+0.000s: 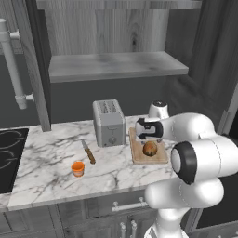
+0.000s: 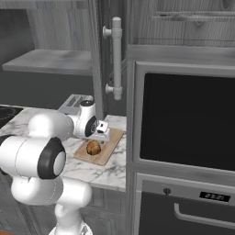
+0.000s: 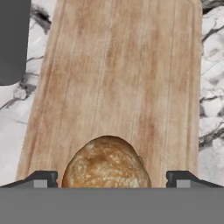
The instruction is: Pick the bread, place it on the cutting board, pick the jam, place it on the counter, and close the cabinet.
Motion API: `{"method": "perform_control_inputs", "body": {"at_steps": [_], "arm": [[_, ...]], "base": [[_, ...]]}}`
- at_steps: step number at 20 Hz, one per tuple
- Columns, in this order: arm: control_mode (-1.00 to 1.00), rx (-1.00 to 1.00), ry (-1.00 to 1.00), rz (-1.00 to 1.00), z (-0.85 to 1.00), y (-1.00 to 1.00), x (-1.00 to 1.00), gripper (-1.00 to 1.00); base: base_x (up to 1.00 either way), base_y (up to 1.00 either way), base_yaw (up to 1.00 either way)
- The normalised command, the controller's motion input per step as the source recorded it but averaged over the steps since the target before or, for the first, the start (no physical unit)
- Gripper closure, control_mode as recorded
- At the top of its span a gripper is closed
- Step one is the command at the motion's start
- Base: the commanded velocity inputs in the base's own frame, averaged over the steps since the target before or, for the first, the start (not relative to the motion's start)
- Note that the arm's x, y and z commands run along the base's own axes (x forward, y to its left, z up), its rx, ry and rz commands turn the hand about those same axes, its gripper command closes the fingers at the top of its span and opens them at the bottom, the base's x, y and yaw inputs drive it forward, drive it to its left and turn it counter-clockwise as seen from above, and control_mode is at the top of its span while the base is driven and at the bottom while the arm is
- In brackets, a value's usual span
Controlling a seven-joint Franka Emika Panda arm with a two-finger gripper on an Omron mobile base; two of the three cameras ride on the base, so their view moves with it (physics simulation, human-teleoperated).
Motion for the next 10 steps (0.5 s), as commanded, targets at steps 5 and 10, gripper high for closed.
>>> {"method": "perform_control_inputs", "body": {"at_steps": [5, 10], "arm": [[-1.0, 0.0, -0.1, 0.0, 0.05, -0.01, -0.07, -1.0], [-1.0, 0.0, -0.11, 0.0, 0.1, 0.0, -0.11, -1.0]], "base": [[0.0, 0.0, 0.0], [0.0, 0.0, 0.0]]}}
